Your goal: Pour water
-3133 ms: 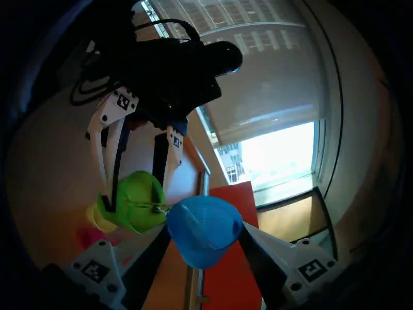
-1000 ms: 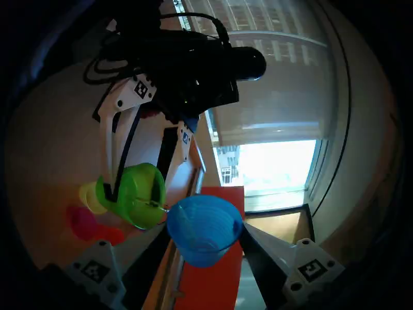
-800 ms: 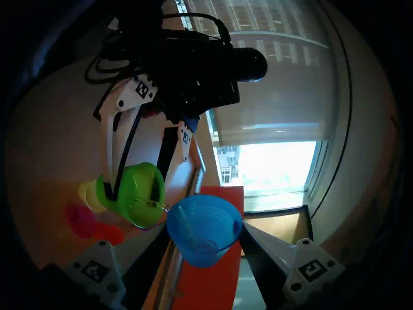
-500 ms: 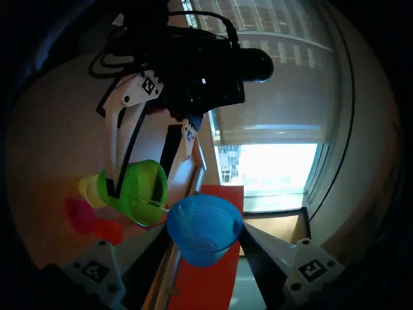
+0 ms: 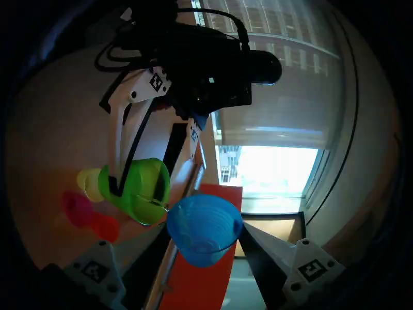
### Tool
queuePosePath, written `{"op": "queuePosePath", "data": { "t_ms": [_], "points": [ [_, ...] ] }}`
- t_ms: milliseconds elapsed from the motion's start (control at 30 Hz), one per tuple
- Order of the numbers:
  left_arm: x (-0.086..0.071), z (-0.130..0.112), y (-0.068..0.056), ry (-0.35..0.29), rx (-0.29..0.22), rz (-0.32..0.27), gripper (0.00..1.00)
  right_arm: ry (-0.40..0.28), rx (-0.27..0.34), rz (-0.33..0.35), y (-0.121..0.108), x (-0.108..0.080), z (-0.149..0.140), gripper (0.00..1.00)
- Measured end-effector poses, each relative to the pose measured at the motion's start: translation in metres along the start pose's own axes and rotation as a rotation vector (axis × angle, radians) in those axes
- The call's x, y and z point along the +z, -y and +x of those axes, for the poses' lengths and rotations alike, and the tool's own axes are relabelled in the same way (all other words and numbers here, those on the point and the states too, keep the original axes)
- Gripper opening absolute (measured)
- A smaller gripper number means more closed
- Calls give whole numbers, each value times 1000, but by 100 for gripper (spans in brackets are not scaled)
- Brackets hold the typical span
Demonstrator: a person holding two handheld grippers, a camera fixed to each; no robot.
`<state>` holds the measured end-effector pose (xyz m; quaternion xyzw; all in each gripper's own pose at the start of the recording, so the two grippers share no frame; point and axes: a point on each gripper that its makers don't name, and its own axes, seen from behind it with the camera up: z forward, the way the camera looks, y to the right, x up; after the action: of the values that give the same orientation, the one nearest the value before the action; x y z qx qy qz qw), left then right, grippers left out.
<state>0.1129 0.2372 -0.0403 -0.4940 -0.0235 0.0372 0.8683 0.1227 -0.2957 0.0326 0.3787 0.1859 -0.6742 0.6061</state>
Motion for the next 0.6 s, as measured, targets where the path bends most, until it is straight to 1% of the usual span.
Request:
{"op": "queuePosePath", "data": {
  "t_ms": [600],
  "points": [
    [-1,2,1,-7,1,5,87,10,-54,0,1,-1,-1,91]
  ]
}}
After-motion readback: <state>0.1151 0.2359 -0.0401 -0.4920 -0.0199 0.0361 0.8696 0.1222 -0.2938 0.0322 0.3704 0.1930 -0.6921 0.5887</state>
